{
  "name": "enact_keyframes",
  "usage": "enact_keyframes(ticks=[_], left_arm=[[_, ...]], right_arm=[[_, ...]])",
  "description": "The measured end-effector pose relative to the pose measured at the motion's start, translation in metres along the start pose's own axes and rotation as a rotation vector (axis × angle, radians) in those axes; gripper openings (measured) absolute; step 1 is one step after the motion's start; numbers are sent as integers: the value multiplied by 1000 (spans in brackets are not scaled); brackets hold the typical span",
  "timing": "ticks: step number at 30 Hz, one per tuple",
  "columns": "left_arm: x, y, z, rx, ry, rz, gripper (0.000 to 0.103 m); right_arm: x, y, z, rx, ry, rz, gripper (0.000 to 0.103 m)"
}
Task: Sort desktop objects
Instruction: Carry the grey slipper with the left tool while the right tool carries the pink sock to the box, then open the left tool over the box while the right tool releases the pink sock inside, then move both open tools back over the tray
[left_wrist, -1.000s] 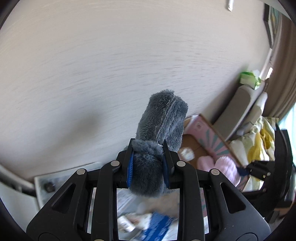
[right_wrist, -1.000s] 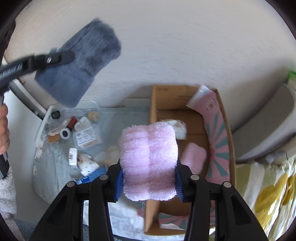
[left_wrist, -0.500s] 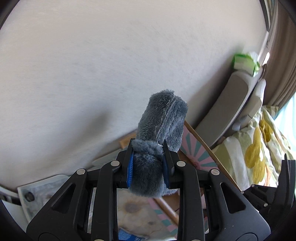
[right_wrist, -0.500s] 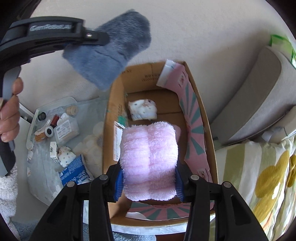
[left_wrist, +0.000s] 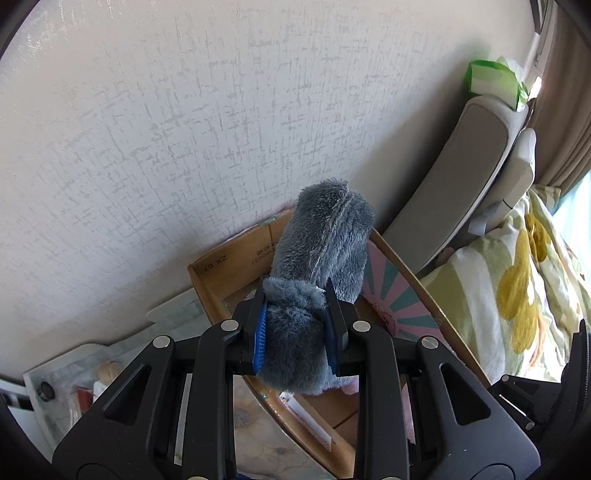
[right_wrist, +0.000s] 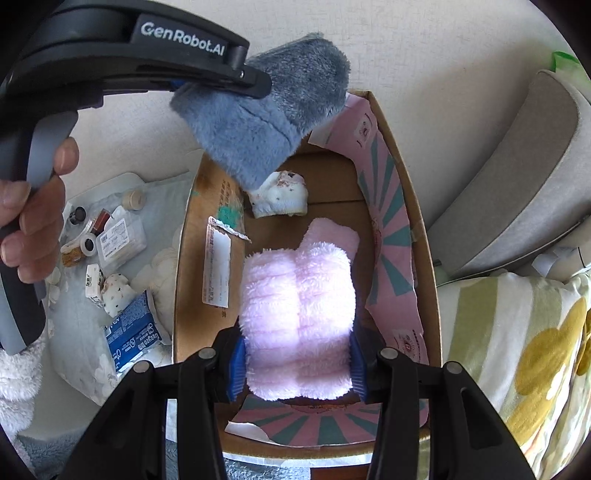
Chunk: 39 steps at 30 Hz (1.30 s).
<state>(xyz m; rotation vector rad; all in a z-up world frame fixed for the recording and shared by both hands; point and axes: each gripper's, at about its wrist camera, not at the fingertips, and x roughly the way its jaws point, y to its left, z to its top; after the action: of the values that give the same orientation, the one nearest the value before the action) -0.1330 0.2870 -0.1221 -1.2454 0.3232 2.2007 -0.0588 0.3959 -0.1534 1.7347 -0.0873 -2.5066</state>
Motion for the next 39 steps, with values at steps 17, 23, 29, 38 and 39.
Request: enact_keyframes(ticks=[17, 23, 29, 38, 39], left_arm=[[-28, 4, 1, 31, -85, 9, 103], [-51, 21, -6, 7, -97, 17, 103], [-82, 48, -14, -31, -127, 29, 103], [-127, 94, -39, -98, -169, 74, 103], [-130, 99, -42, -104, -172, 81, 103]], right_arm=[[-2, 6, -4, 33, -50, -45, 90], [-15, 15, -1, 10, -79, -69, 90], [-32, 29, 5, -8, -118, -66, 90], [-41, 67, 11, -79, -148, -63, 90], [-41, 69, 10, -86, -149, -62, 90]])
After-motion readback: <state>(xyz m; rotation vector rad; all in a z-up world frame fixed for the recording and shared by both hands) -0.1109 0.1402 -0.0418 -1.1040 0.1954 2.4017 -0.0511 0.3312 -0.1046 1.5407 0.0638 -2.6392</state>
